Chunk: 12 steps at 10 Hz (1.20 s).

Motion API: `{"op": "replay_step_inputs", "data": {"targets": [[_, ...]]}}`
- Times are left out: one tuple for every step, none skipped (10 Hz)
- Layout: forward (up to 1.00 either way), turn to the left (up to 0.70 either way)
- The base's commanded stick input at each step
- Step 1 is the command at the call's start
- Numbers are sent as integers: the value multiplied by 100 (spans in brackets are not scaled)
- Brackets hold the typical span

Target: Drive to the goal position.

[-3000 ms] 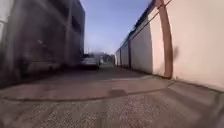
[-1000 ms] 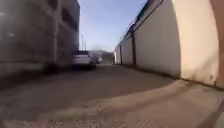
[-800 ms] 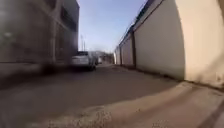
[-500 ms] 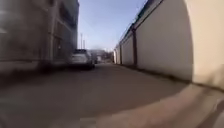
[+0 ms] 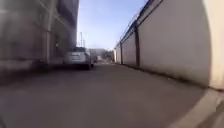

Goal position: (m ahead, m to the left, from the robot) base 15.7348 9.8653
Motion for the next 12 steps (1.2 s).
{"op": "replay_step_inputs", "data": {"targets": [[100, 0], [100, 0], [100, 0], [100, 10], [100, 27], [100, 27], [100, 12], [100, 0], [100, 0], [100, 0], [100, 0], [100, 0]]}}
